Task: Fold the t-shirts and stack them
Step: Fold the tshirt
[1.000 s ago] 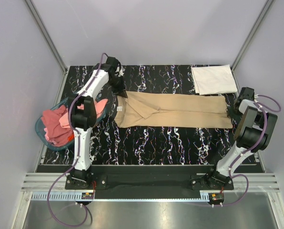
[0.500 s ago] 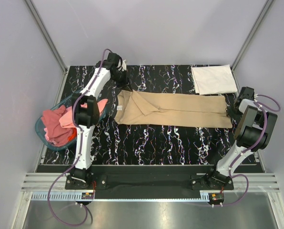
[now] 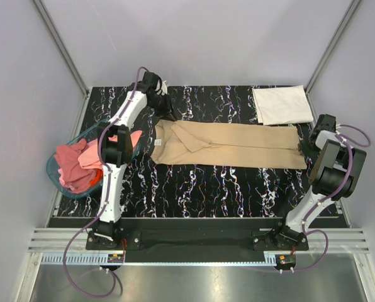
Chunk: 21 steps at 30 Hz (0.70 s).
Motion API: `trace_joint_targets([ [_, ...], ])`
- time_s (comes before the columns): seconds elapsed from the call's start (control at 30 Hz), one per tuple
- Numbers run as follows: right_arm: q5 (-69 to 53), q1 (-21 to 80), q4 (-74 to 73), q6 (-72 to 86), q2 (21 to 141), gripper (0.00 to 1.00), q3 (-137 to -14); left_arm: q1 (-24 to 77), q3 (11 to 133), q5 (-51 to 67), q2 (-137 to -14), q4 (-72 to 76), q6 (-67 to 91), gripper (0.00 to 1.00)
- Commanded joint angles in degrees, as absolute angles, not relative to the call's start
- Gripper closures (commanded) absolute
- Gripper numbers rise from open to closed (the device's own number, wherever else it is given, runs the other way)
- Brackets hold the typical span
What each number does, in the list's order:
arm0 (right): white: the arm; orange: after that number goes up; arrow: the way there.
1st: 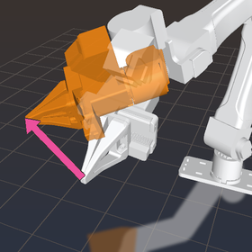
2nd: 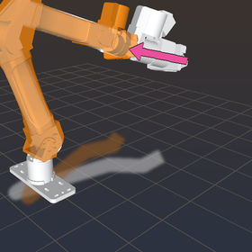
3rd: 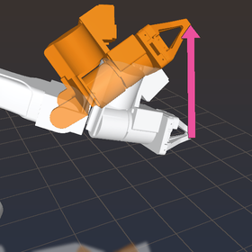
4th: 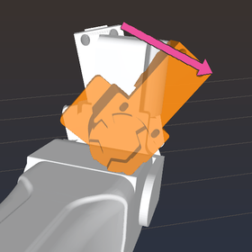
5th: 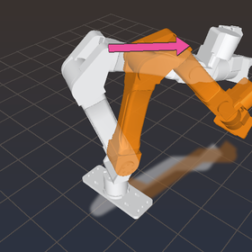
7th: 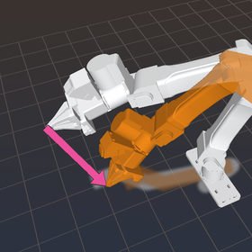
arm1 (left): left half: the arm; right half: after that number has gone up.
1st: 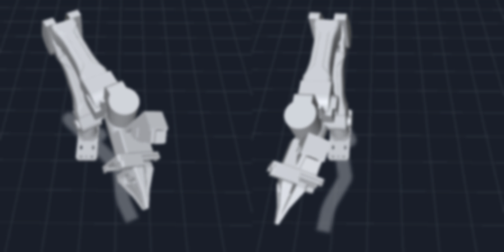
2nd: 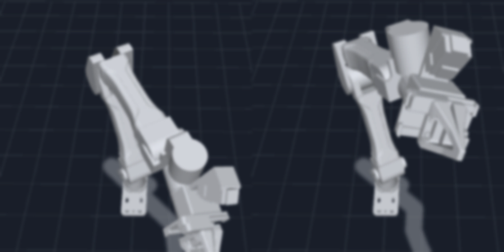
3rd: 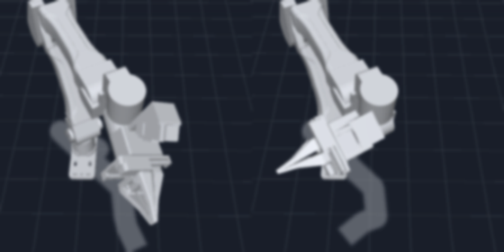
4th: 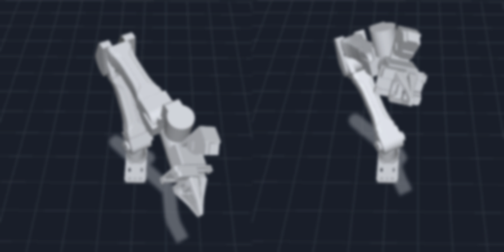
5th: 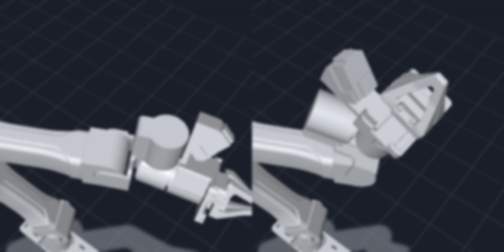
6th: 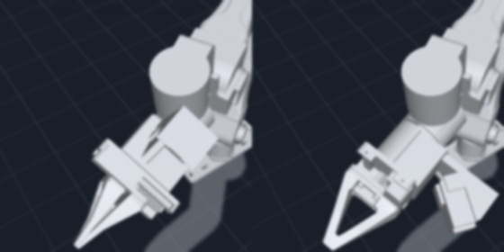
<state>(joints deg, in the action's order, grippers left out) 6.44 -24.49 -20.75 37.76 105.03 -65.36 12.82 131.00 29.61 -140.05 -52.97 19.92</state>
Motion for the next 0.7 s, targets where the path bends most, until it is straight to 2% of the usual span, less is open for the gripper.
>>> trace_joint_targets([
  [0.0, 7.6, -24.3, -23.0, 37.4, 99.5, 0.72, -67.9, 11.6, 135.3, 26.8, -138.9, -50.9, 20.7, 0.79],
  [0.1, 6.9, -23.6, -25.7, 36.7, 95.7, 0.69, -68.1, 11.0, 130.0, 19.1, -132.1, -51.5, 21.5, 0.72],
  [0.23, 2.1, -20.0, -26.5, 35.7, 90.9, 0.67, -67.5, 12.6, 115.3, 13.6, -120.1, -51.5, 21.5, 0.73],
  [0.37, -6.1, -10.5, -26.5, 36.2, 90.1, 0.69, -68.1, 16.6, 98.8, 14.8, -109.7, -51.4, 19.3, 0.76],
  [0.5, -10.2, -2.1, -25.1, 36.7, 91.4, 0.73, -68.0, 21.7, 89.0, 13.0, -105.0, -49.4, 19.5, 0.79],
  [0.67, -14.3, 2.1, -21.2, 38.1, 94.9, 0.76, -65.5, 24.3, 82.8, 12.1, -106.5, -47.5, 20.4, 0.84],
])
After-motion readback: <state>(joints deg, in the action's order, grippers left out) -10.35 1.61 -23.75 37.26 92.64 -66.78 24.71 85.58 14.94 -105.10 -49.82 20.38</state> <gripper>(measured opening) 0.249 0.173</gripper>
